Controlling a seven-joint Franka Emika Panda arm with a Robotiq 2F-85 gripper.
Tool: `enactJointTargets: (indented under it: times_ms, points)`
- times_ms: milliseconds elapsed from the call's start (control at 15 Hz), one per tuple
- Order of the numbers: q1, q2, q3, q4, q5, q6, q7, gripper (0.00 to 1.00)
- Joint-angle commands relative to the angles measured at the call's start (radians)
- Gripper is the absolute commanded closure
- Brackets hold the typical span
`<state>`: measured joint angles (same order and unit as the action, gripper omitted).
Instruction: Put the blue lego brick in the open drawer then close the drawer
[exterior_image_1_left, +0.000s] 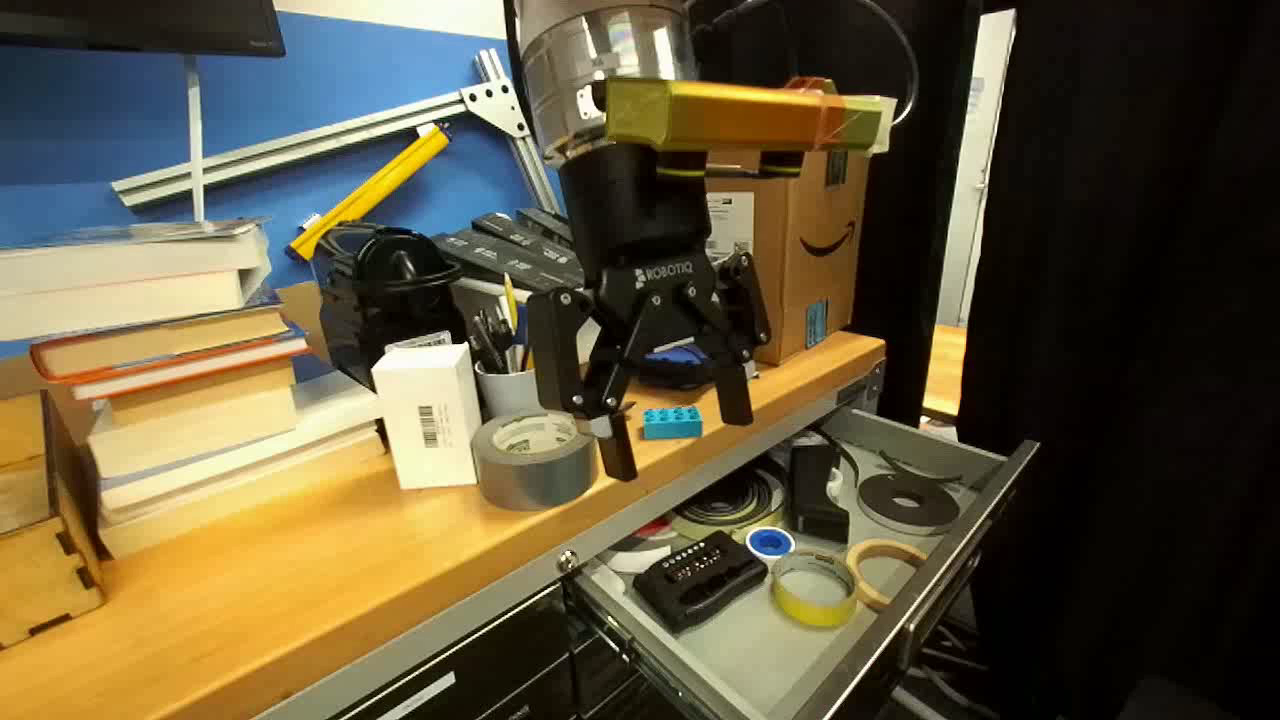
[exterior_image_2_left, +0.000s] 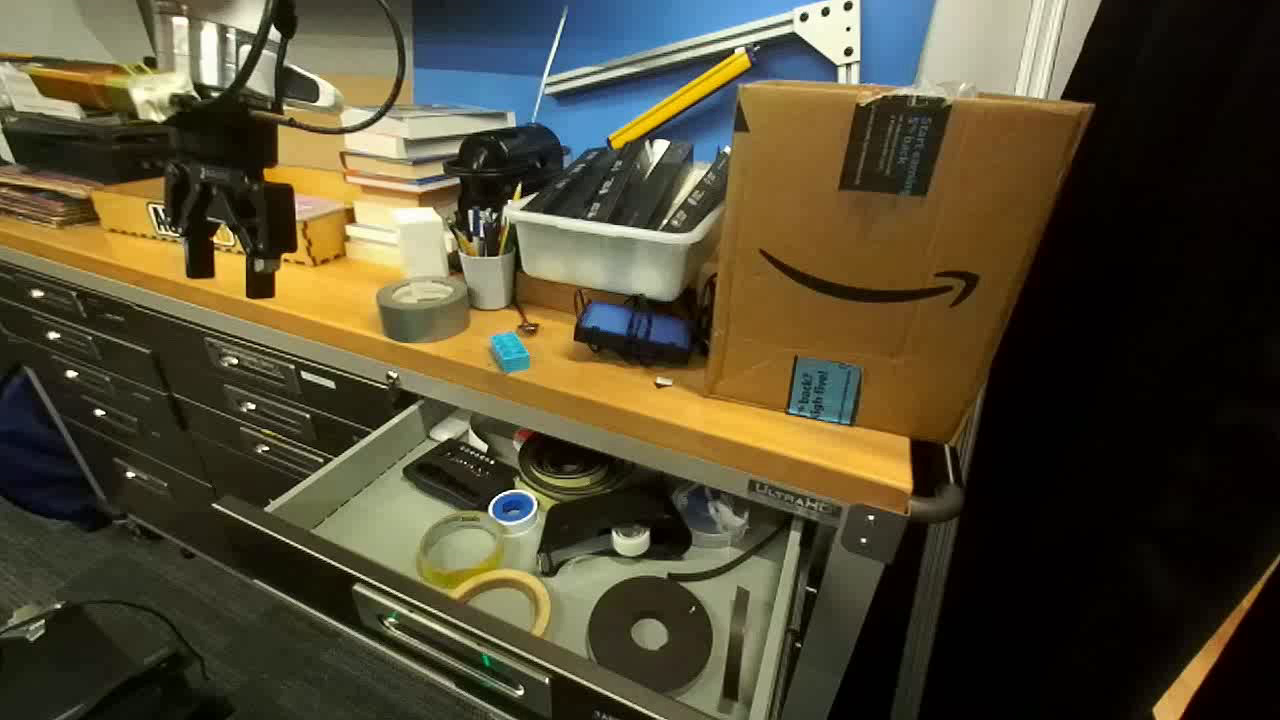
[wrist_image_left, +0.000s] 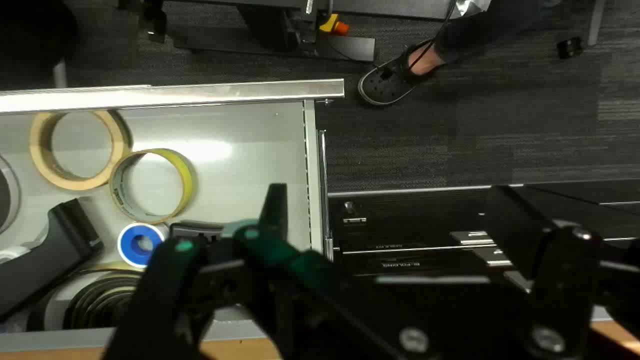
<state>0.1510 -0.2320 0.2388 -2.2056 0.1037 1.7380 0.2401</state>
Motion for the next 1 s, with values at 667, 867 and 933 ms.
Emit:
enactJointTargets:
  times_ms: [667, 867, 933]
  points:
    - [-0.032, 0.132, -0.061, 0.119, -0.083, 0.146, -0.053, 0.00]
    - [-0.049, 0.196, -0.102, 0.179, -0.071, 0.210, -0.081, 0.00]
    - [-0.055, 0.217, -0.115, 0.197, -0.067, 0.222, -0.093, 0.00]
